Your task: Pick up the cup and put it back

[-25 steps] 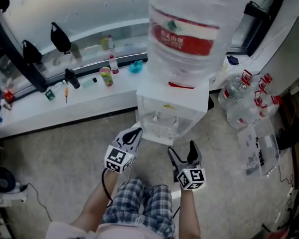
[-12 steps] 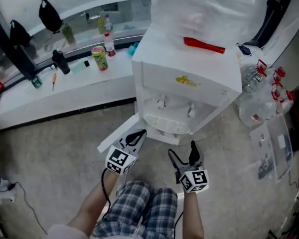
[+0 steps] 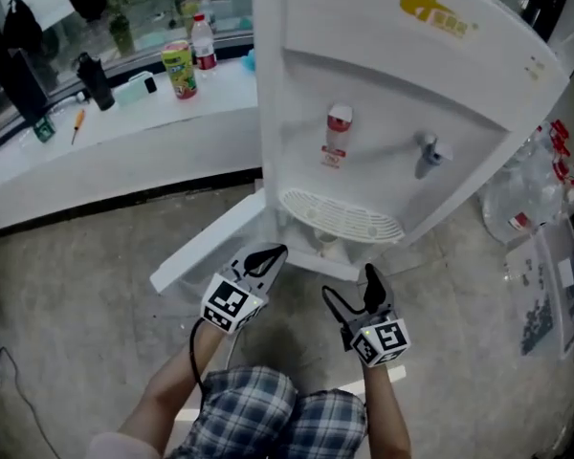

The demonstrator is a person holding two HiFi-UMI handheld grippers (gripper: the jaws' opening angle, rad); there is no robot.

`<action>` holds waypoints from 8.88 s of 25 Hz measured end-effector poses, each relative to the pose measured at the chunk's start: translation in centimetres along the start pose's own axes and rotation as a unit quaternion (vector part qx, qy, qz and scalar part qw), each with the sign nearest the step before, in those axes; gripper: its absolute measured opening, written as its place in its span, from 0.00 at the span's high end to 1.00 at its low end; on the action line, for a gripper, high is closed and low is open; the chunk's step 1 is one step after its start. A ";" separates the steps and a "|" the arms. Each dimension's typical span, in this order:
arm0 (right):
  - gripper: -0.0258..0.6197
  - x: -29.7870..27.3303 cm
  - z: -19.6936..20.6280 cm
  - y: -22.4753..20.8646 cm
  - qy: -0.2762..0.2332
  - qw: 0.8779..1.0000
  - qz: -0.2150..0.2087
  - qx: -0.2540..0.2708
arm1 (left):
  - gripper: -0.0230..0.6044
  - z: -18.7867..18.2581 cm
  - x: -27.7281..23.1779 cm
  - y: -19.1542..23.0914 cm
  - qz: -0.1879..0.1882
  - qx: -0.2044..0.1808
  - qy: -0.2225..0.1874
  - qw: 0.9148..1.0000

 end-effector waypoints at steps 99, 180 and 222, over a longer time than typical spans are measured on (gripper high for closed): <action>0.36 -10.5 7.2 -5.3 0.086 0.989 0.113 0.050 | 0.92 9.8 -6.8 0.7 -0.012 0.061 0.026 0.998; 0.93 17.1 -31.1 6.2 0.000 0.979 0.194 -0.063 | 0.92 -30.4 14.7 0.1 0.004 0.065 0.038 0.997; 0.93 37.7 -63.0 14.3 -0.072 0.972 0.224 -0.013 | 0.92 -63.2 32.0 -3.0 -0.049 0.035 -0.035 0.998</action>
Point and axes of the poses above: the fingertips, and each gripper's own axes: x backward along the fingers, y to its left, z out of its underside, the point moved 6 cm from there along x, backward along the fingers, and after that the axes turned 13 degrees about y, right-handed, at the moved point
